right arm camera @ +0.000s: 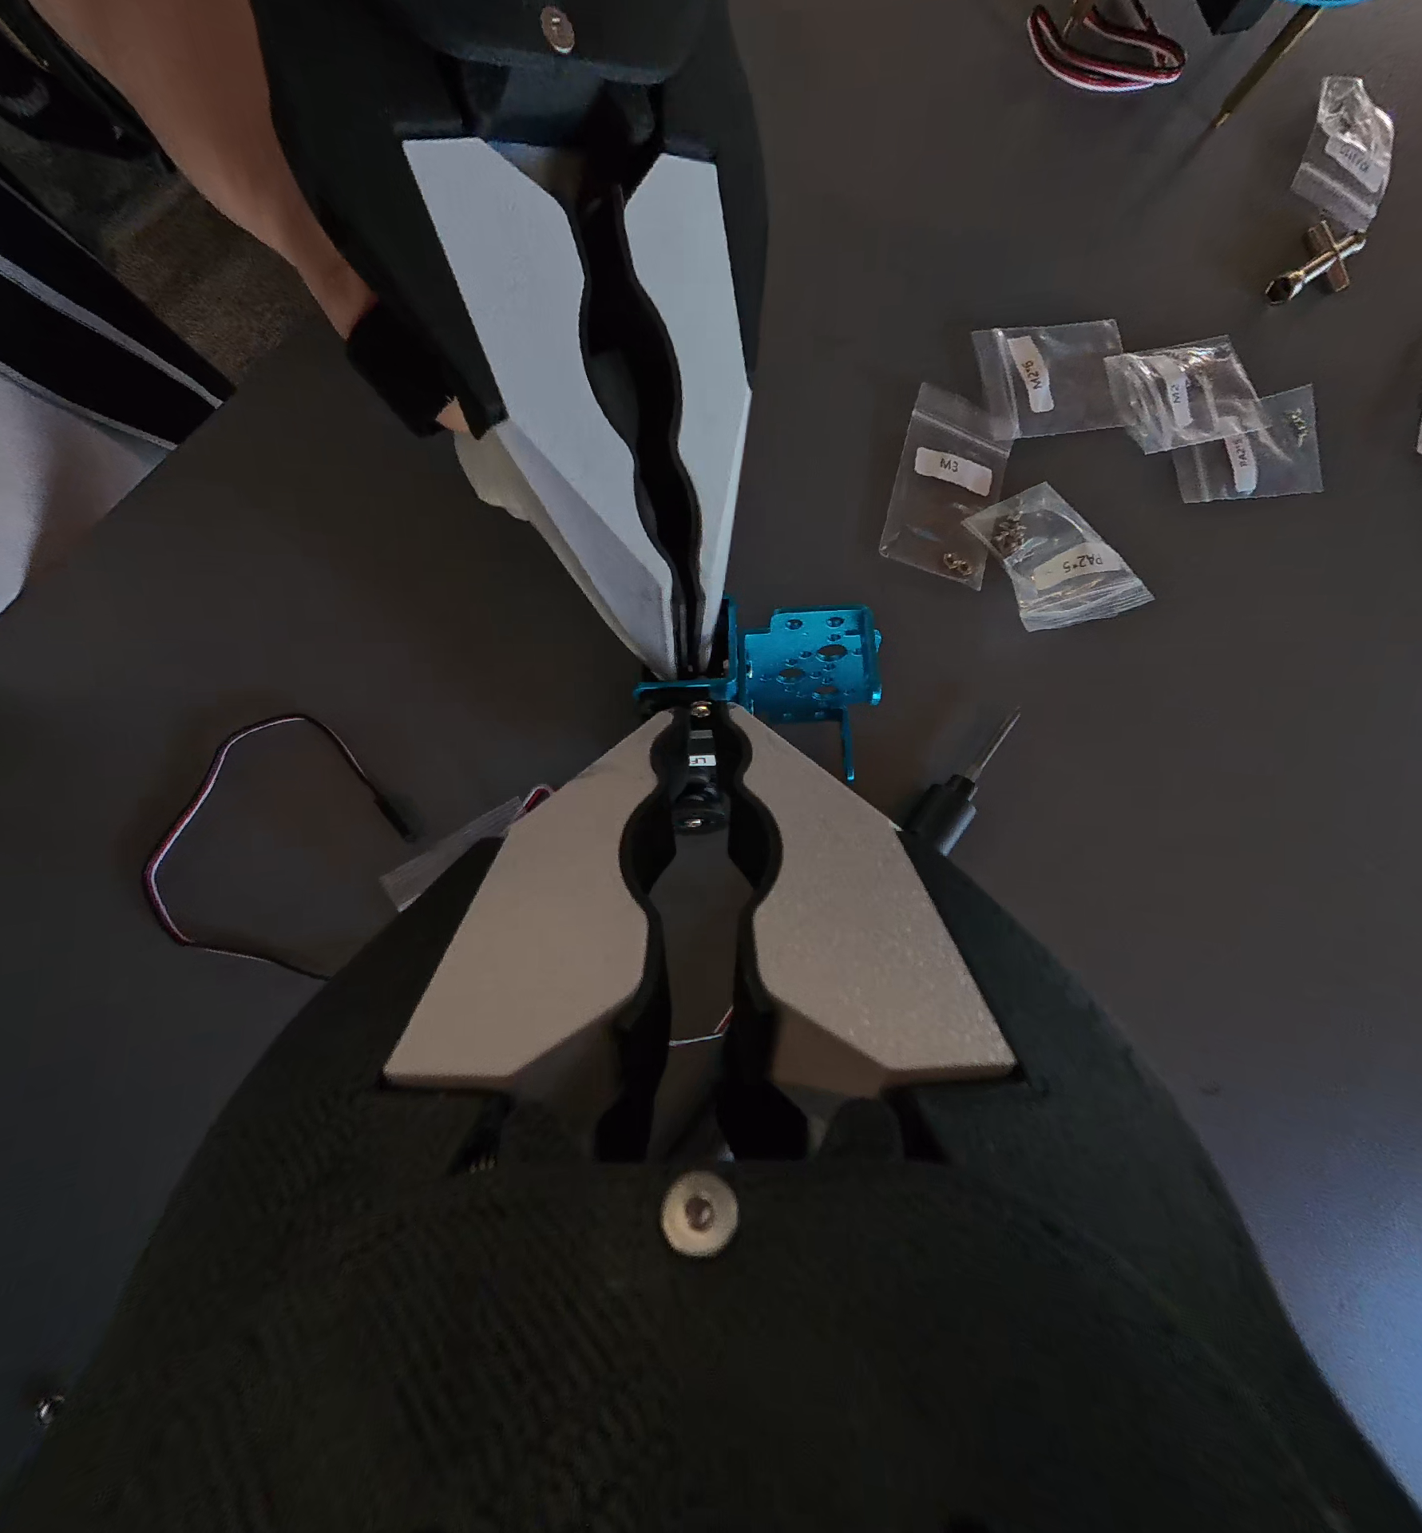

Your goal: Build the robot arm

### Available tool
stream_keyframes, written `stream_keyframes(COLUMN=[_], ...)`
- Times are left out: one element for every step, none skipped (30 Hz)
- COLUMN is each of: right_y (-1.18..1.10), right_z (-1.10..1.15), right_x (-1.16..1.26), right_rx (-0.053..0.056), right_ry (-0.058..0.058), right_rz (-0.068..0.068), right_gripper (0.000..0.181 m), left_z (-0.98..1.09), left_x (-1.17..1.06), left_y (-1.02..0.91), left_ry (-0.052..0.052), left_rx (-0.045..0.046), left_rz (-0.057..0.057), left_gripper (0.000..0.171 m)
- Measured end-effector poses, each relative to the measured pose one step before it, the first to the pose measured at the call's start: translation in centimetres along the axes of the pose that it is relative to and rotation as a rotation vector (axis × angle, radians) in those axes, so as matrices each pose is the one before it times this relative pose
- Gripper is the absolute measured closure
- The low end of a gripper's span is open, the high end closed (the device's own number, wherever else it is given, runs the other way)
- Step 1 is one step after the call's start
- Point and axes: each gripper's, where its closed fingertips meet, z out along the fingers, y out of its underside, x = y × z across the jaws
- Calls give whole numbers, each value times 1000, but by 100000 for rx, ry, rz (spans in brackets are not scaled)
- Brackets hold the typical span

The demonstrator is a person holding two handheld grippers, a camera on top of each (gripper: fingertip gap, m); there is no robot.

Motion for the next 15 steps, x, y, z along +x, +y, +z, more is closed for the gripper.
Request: stream_keyframes(right_y=[50, 44, 46, 46, 42, 53, 79, 86, 97, 106, 78, 19, 28, 73, 53], right_z=[-13, -30, -25, -31, -36, -50, -46, -52, -54, -68, -56, -72, -42, -22, 7], right_x=[0, -16, -41, -34, -33, -30, -20, 35, 91, -101, -36, -77, -90, 26, 69], right_rx=[-269, -99, 53, 105, 131, 197, 61, 91, 20, 39, 51, 422, 356, -47, -8], right_ry=[476, 310, 163, 7, -63, -36, 80, 466, 800, -540, -42, -153, -101, 680, 970], right_rz=[90, -41, 5, 324, 636, 479, 91, 148, 331, -20, 238, -89, -192, -243, -136], right_gripper=[177, 177, 177, 177, 177, 178, 178, 178, 181, 181, 181, 181, 181, 181, 177], left_z=[44, 41, 19, 3, -30, -39, -21, -11, 6, 29, 38, 24, 34, 28, 37], left_x=[23, 10, 4, -29, -52, -76, -49, -12, 3, 9, 7, 17, 6, -4, -3], left_y=[-23, -15, -18, 2, 24, 29, 9, 7, -21, -28, -21, -17, -26, -16, -37], left_ry=[219, 146, 2, -228, -500, -562, -370, 14, 212, 186, 103, 3, -143, -248, -334], left_rx=[151, 290, 255, -47, -227, -131, 70, 241, 305, 219, 108, 21, 25, 83, 171], left_rz=[-321, -300, -255, -120, 110, 333, 292, -8, -375, -304, -74, 46, 172, 231, 195], left_gripper=[171, 171, 171, 171, 171, 171, 171, 171, 171, 171, 171, 171, 171, 171, 171])
